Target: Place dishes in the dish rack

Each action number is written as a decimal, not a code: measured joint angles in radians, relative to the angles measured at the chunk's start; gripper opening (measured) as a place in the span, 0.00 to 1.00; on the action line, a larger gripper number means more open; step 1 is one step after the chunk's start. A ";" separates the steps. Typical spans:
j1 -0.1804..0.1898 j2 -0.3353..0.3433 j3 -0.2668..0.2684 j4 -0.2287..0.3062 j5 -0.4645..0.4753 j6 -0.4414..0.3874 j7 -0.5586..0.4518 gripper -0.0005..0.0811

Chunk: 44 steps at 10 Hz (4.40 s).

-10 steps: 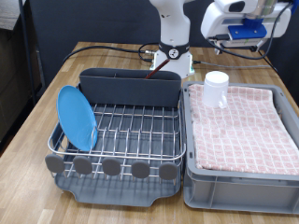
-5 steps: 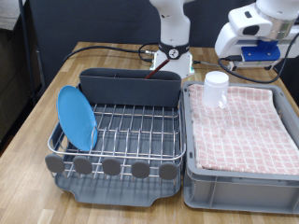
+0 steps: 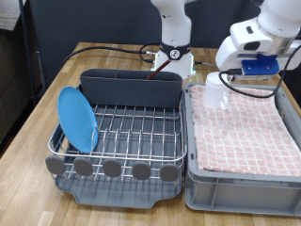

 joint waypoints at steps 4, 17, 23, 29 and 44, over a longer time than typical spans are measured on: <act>-0.009 -0.009 -0.024 -0.036 -0.054 0.010 -0.037 0.99; -0.017 -0.004 -0.021 -0.106 -0.015 0.088 -0.130 0.99; -0.018 0.009 -0.016 -0.146 -0.010 0.155 -0.140 0.99; -0.019 0.038 -0.014 -0.155 0.034 0.180 -0.158 0.99; -0.028 0.057 -0.015 -0.212 0.075 0.261 -0.165 0.99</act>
